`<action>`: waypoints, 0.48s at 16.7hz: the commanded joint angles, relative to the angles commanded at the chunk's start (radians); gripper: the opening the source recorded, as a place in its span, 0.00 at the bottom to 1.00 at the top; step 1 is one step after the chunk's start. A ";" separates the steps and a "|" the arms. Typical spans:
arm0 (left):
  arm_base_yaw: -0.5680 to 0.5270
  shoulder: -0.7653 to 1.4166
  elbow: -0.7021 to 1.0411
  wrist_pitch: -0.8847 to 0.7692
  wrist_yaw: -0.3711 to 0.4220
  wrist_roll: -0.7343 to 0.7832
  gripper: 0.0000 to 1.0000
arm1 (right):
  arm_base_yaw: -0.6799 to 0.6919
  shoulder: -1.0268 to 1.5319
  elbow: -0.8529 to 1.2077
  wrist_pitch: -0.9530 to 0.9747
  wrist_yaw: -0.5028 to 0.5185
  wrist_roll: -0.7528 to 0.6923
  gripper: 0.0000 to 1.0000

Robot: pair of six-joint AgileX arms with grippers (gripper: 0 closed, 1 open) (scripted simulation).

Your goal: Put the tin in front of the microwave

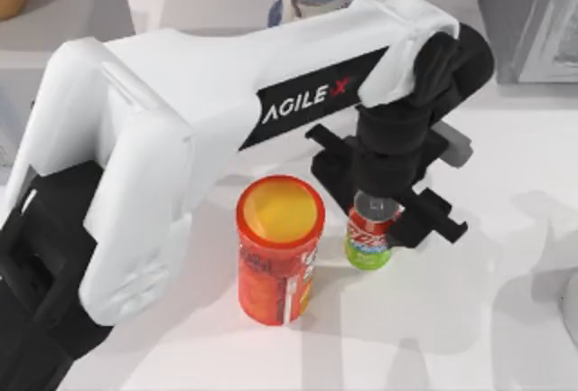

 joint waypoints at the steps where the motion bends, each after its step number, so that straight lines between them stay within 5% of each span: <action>1: 0.000 0.000 0.000 0.000 0.000 0.000 0.00 | 0.000 0.000 0.000 0.000 0.000 0.000 1.00; 8: -0.001 0.005 0.120 -0.118 0.000 0.001 0.00 | 0.000 0.000 0.000 0.000 0.000 0.000 1.00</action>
